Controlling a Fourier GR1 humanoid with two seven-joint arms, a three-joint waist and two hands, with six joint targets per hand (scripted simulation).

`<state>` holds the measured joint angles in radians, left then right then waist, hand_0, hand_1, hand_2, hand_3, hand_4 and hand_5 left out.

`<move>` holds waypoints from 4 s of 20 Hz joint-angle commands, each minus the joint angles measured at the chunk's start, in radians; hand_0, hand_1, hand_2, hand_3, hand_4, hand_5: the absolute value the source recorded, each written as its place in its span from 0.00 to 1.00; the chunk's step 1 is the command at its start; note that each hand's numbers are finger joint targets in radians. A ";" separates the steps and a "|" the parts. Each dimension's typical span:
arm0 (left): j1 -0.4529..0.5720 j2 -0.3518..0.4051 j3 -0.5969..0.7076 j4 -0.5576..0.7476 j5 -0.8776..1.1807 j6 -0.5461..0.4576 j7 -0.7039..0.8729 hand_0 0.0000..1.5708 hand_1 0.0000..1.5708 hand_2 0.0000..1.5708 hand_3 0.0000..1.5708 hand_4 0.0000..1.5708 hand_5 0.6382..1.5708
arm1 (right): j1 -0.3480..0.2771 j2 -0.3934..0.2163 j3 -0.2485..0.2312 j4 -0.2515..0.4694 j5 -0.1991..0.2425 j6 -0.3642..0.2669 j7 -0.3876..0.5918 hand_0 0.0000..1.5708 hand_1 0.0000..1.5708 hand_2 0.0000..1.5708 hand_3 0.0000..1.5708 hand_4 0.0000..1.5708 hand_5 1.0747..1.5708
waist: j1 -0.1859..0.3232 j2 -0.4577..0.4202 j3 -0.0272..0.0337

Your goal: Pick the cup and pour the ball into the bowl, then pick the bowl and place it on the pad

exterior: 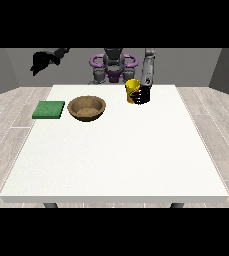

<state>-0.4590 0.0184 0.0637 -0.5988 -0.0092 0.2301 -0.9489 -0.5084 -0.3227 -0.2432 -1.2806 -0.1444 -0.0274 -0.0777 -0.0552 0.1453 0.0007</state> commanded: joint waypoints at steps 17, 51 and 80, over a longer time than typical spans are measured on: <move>-0.332 0.100 -0.103 -0.007 -0.249 0.343 0.376 0.87 0.87 1.00 1.00 0.87 0.64 | -0.032 -0.107 -0.062 0.115 -0.054 0.142 -0.088 0.00 0.00 0.22 0.43 0.34 1.00 | -0.088 0.043 -0.0002; -0.659 -0.018 -0.907 0.394 -1.394 0.403 1.398 0.97 0.97 1.00 1.00 0.96 0.57 | -0.145 -0.031 0.012 0.313 0.010 0.126 -0.130 0.00 0.00 0.22 0.39 0.37 0.99 | -0.154 -0.038 0.0000; -0.534 0.208 -0.422 -0.193 -0.874 0.356 1.004 0.97 0.97 1.00 1.00 0.84 0.87 | -0.059 -0.134 -0.087 0.436 0.002 0.110 -0.208 0.00 0.00 0.31 0.42 0.37 0.99 | 0.149 -0.069 -0.0037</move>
<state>-1.0724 0.1807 -0.4571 -0.7460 -1.0242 0.5361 0.1613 -0.5575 -0.4624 -0.3281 -0.8230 -0.1367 0.0974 -0.2992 0.0654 0.0504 -0.0014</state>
